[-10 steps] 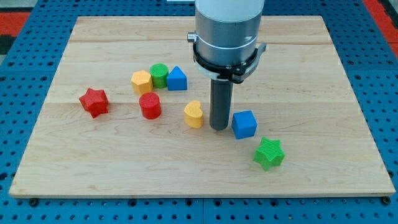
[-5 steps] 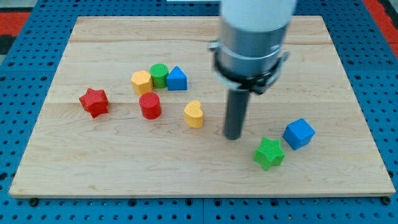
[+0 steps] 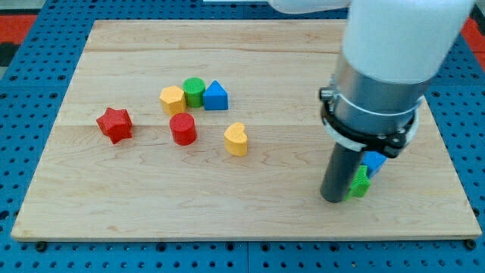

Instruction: Move the green star into the blue cube

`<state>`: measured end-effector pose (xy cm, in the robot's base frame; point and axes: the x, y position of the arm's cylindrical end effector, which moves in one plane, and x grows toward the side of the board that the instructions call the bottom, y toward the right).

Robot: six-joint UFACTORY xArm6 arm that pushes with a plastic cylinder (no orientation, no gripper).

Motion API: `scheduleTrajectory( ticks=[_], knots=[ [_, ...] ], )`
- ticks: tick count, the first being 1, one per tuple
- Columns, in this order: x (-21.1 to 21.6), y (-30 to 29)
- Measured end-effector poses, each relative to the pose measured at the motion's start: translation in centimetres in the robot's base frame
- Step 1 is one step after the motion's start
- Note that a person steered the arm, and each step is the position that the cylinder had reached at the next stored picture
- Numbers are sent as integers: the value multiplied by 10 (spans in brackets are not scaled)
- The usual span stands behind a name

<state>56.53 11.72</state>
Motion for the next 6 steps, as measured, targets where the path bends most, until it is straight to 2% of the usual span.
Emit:
scheduleTrajectory(
  ticks=[1,2,3,4,6],
  knots=[
    [21,-29],
    [47,-111],
    [30,-177],
    [0,-211],
    [-77,-190]
  ],
)
